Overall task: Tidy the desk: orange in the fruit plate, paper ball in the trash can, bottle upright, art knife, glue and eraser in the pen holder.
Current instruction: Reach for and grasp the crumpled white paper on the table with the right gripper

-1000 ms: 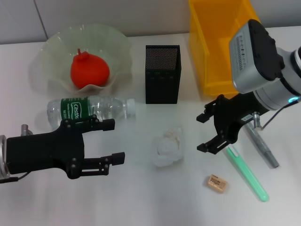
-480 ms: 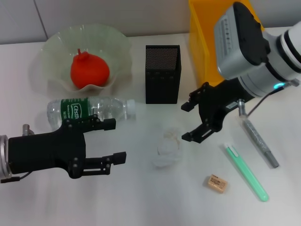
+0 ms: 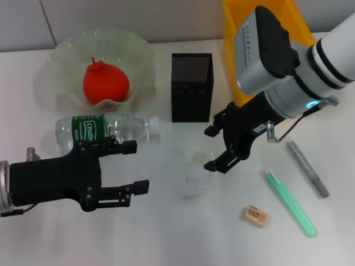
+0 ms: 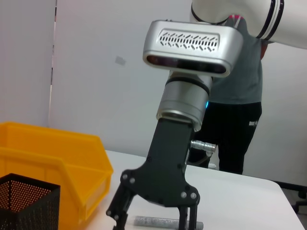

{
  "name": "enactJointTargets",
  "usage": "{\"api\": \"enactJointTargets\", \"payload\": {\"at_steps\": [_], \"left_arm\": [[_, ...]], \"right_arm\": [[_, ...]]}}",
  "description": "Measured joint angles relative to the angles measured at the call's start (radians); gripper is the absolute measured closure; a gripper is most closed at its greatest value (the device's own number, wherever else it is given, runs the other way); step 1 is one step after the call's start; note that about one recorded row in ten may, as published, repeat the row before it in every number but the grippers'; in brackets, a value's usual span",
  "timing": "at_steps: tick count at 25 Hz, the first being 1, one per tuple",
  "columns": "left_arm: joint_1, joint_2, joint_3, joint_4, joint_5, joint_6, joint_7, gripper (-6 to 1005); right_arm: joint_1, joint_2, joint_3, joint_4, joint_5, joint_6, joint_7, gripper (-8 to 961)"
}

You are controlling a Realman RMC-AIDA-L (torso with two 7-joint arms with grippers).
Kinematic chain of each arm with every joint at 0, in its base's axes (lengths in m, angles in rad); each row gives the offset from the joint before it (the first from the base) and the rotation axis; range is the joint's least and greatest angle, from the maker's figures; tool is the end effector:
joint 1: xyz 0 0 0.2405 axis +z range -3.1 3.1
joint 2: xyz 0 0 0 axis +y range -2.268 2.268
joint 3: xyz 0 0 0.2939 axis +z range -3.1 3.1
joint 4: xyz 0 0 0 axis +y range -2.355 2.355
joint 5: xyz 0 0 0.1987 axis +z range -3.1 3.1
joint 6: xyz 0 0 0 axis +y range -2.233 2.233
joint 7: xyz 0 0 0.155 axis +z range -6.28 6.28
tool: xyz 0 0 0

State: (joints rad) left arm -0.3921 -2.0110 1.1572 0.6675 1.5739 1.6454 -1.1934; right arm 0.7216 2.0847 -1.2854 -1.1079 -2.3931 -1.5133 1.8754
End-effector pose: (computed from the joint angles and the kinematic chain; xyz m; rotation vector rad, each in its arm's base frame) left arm -0.2672 0.2921 -0.0336 -2.8847 -0.2968 -0.8989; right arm 0.1906 0.3799 -0.0543 -3.0051 0.1720 -0.3324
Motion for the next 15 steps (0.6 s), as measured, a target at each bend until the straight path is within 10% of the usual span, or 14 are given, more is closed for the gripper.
{"api": "enactJointTargets", "payload": {"at_steps": [15], "left_arm": [[0.002,-0.002,-0.001,0.004,0.0,-0.005,0.0,185]], "right_arm": [[0.003,0.002,-0.078,0.086,0.012,0.077,0.001,153]]}}
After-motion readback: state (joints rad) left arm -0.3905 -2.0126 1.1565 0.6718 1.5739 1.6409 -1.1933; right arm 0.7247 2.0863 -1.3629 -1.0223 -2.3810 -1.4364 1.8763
